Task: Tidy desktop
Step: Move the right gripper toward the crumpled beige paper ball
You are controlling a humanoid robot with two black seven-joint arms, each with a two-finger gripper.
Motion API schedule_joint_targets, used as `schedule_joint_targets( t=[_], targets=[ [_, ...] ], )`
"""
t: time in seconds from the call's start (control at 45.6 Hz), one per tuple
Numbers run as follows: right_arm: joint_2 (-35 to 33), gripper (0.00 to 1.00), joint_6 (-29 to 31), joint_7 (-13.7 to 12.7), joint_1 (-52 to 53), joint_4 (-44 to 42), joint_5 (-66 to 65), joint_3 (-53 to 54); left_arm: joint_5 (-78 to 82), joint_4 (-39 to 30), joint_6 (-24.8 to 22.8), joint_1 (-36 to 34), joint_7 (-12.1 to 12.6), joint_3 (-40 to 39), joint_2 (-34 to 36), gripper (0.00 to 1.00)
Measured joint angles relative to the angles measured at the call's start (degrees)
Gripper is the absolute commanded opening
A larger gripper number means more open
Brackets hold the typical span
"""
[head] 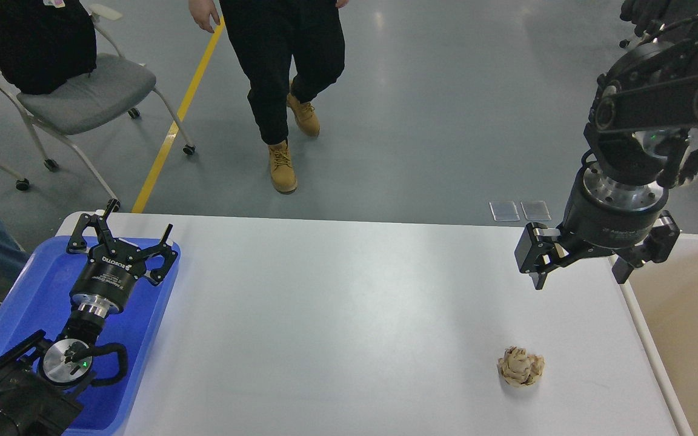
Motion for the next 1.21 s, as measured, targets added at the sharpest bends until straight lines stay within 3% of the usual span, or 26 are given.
schedule_joint_targets(
  t=[0.636,1.207],
  targets=[
    [-0.37,1.00,-0.95,0.05,-4.64,-3.97,-0.10,1.35,0.00,0.00,0.03,0.02,0.00,0.00,0.00,0.99],
    [0.11,1.00,-5.80,0.14,-19.30,-11.63,-1.86,7.91,-0.01,0.00,0.02,0.03,0.00,0.00,0.00,0.99]
  ],
)
